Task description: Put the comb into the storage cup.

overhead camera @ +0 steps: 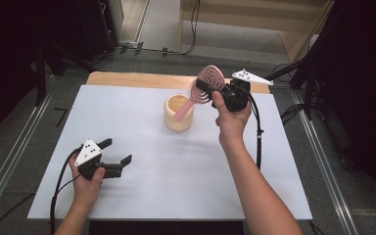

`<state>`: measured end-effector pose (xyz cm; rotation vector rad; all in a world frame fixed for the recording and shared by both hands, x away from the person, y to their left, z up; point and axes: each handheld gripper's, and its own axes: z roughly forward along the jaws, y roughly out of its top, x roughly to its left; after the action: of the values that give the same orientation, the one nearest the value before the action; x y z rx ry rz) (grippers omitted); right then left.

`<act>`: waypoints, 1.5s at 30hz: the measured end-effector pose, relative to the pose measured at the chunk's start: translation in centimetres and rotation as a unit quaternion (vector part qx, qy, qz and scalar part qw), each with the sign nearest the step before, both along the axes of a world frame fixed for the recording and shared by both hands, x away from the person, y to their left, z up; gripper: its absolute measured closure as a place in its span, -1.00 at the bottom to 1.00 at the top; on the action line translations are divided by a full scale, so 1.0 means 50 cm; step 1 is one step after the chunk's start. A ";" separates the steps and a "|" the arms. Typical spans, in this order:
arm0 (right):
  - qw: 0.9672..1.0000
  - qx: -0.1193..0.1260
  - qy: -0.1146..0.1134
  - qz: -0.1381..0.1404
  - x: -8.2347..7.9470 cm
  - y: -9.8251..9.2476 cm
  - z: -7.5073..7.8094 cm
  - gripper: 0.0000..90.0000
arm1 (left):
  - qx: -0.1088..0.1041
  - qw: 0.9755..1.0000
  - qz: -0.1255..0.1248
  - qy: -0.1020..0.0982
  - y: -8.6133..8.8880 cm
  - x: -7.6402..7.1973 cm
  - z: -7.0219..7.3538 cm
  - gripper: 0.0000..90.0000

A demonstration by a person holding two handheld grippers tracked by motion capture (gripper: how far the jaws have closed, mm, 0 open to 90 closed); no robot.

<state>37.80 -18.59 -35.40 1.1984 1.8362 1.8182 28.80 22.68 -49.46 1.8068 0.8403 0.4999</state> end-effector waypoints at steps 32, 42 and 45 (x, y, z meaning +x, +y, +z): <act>0.999 -0.018 0.018 -0.032 0.035 0.004 -0.067 0.33 | 0.007 1.000 -0.003 0.002 -0.003 0.000 -0.001 -0.85; 0.999 -0.021 0.027 -0.031 0.041 0.020 -0.109 0.33 | 0.008 1.000 -0.002 0.001 -0.003 0.000 -0.001 -0.85; 0.999 -0.019 0.032 -0.034 0.043 0.024 -0.121 0.33 | 0.009 1.000 -0.002 0.000 -0.004 0.000 -0.001 -0.85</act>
<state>39.94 -17.39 -41.45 1.3027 1.8323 1.7192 28.81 22.51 -49.51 1.8254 0.8349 0.5058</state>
